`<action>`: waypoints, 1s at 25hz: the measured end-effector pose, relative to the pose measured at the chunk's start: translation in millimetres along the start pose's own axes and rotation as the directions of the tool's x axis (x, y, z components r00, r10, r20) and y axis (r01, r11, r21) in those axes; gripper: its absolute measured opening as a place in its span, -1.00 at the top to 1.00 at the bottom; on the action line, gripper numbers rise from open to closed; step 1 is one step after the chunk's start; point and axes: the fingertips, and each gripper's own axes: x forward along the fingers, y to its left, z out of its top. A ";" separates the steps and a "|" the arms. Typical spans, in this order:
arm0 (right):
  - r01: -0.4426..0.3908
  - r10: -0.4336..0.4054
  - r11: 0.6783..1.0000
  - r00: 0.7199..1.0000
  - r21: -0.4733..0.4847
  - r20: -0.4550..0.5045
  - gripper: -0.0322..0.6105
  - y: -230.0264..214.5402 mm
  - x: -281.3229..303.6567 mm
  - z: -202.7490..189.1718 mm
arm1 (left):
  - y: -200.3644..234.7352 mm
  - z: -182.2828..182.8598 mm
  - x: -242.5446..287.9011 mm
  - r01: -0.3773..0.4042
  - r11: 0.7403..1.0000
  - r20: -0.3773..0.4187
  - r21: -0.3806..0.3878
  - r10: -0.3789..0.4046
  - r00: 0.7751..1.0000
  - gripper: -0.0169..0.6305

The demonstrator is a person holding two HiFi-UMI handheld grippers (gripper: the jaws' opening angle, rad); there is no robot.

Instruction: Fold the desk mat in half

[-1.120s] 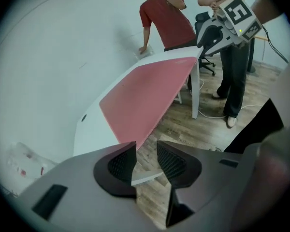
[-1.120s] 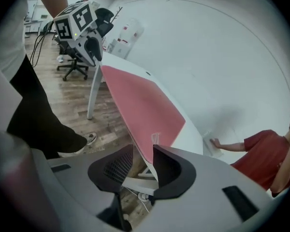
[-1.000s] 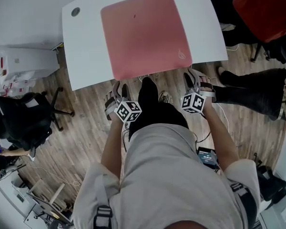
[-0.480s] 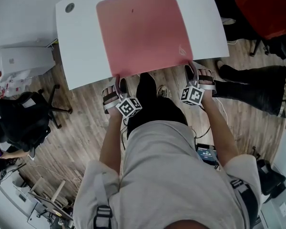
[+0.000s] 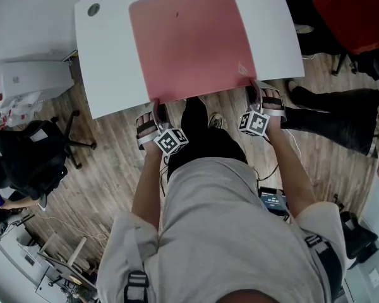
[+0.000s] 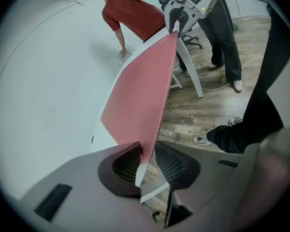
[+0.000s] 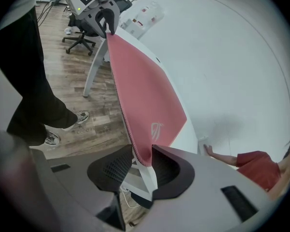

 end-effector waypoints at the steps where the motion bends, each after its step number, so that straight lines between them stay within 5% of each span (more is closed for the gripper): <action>1: 0.000 0.000 1.000 1.000 0.002 0.000 0.43 -1.3 0.6 -0.2 | 0.7 0.0 -0.1 0.000 1.000 0.000 0.003 0.000 1.000 0.63; 13: 0.007 -0.010 0.998 0.999 0.056 0.047 0.66 -8.7 -9.8 6.7 | 4.2 3.2 -6.5 0.024 0.999 0.025 -0.048 -0.022 0.999 0.82; 25: -0.085 0.062 0.956 0.994 0.281 0.089 0.73 -27.6 -12.5 11.9 | 17.8 1.8 -6.2 0.082 0.957 0.019 -0.279 -0.079 0.997 0.84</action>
